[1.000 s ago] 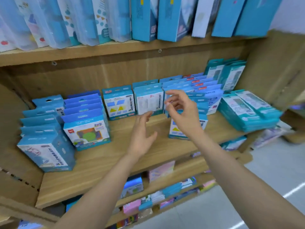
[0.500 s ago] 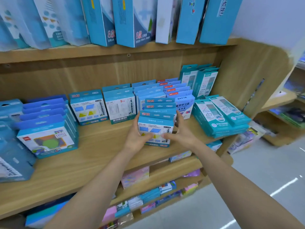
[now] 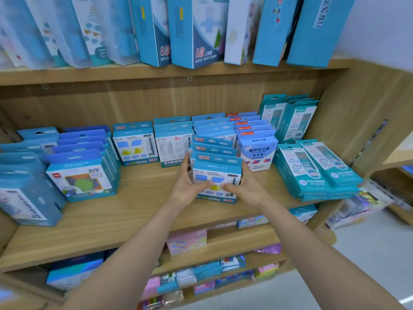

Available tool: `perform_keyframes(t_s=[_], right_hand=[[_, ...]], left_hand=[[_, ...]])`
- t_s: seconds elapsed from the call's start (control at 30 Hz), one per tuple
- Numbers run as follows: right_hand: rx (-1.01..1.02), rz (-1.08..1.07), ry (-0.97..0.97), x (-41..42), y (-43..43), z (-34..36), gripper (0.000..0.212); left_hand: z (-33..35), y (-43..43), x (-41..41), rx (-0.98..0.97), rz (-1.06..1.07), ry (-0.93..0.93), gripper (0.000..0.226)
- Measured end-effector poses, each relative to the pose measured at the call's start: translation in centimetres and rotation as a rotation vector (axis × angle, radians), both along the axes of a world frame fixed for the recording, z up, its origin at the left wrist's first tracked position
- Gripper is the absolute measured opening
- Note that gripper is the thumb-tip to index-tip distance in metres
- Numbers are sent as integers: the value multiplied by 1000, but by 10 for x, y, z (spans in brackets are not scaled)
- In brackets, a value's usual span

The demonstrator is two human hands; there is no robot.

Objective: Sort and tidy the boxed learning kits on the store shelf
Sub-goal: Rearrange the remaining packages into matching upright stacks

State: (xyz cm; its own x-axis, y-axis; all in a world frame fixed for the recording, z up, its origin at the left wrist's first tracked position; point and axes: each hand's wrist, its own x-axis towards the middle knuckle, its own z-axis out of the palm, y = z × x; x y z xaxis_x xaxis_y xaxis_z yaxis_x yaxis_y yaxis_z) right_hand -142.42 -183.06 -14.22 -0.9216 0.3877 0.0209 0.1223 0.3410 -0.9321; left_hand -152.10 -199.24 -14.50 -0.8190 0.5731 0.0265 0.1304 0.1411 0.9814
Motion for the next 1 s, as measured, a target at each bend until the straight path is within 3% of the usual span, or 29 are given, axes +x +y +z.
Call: perform_keyframes(t_s=[0.27, 0.47, 0.8, 1.0], right_hand=[[-13, 180, 9, -25, -39, 3, 61], [-44, 304, 21, -65, -85, 2, 73], [-50, 369, -38, -114, -115, 1, 80], [23, 284, 6, -131, -122, -3, 81]], left_hand=[[-10, -50, 2, -51, 266, 95, 104], [-13, -103, -15, -88, 455, 183, 100], [-16, -128, -50, -96, 539, 326, 67], [-12, -127, -54, -330, 667, 497, 74]])
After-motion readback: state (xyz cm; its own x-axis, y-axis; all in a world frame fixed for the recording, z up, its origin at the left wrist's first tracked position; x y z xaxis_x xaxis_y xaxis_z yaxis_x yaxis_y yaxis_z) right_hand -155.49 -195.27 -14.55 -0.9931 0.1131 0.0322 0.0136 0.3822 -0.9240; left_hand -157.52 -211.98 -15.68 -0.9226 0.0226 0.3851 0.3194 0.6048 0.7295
